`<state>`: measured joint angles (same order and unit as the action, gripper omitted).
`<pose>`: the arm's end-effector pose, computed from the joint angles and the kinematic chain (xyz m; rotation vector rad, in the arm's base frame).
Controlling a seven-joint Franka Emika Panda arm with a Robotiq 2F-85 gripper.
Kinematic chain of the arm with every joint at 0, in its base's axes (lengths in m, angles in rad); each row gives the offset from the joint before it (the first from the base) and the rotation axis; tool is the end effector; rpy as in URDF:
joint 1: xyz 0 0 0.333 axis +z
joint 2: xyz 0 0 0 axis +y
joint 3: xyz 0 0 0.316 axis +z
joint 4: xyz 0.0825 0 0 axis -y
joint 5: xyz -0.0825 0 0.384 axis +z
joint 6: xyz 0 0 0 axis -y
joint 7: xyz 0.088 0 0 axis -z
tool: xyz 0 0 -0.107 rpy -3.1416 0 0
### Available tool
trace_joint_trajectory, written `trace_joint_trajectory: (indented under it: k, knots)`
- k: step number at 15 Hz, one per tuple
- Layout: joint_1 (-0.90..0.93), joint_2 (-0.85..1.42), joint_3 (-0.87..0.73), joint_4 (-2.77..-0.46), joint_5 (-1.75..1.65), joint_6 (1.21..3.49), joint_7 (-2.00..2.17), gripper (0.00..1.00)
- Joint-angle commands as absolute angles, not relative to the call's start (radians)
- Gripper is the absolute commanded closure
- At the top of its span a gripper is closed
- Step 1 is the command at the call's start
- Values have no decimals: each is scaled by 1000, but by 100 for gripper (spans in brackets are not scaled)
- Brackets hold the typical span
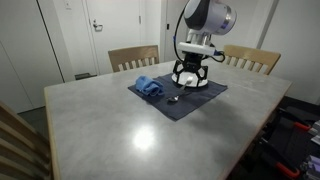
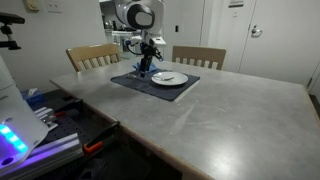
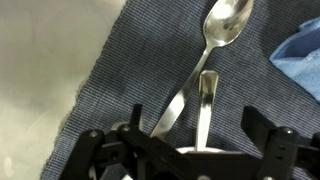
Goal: Take the fork from the plate and put it on the table
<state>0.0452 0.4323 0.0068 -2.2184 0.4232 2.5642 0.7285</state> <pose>0.5379 0.0218 0.1707 -2.5697 1.4765 0.2402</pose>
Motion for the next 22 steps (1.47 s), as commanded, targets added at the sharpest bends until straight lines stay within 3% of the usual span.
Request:
trace_joint_trajectory:
  k: [1,12,15,18,19,20,22]
  knots:
    - [57,463,-19,-2199,401,2590,751,0]
    - [50,497,-16,-2181,413,2588,741,0]
    - [55,507,-17,-2179,411,2592,747,7]
    - [57,504,-17,-2185,412,2598,748,17]
    - [57,506,-17,-2182,411,2596,749,27]
    - [57,508,-17,-2180,411,2596,749,27]
    - [57,509,-18,-2177,409,2596,750,52]
